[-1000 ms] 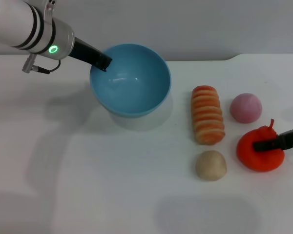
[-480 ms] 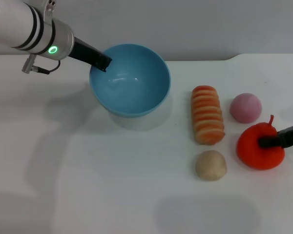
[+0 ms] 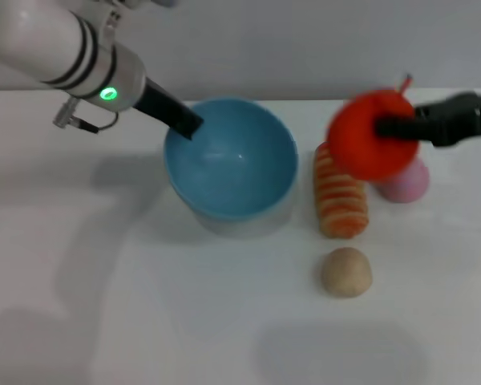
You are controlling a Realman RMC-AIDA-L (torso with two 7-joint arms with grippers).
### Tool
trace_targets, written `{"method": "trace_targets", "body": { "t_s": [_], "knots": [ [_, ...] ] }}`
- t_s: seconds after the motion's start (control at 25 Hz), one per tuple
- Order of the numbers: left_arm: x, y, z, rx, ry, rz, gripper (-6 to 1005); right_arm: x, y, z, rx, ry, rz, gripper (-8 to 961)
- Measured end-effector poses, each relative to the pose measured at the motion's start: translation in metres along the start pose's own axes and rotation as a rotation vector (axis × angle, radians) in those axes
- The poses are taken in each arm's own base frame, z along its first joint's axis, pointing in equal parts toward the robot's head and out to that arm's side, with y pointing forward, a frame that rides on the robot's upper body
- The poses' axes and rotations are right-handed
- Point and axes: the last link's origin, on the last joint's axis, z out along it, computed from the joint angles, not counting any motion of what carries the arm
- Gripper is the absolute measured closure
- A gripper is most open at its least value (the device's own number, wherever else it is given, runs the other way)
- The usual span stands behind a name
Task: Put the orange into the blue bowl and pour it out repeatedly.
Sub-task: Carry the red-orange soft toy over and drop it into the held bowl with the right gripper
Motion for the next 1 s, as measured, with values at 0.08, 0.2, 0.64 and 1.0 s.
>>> {"method": "trace_targets", "body": {
  "t_s": [0.08,0.2,0.64,1.0],
  "knots": [
    [0.002,0.009,0.003,-0.025,-0.016,0.02,1001,-0.005,0.004,0.002,-0.024,-0.01,-0.015,811],
    [0.004,0.022,0.006,-0.067,-0.027,0.042,1001,-0.014,0.015,0.015,-0.075,0.009,-0.056,863],
    [0.003,0.032,0.01,-0.103,-0.029,0.048,1000,0.003,0.021,0.076,-0.164,0.138,-0.048,901],
    [-0.005,0.03,0.011,-0.103,-0.038,0.034,1001,0.002,0.017,0.075,-0.141,0.113,-0.042,631]
  ]
}}
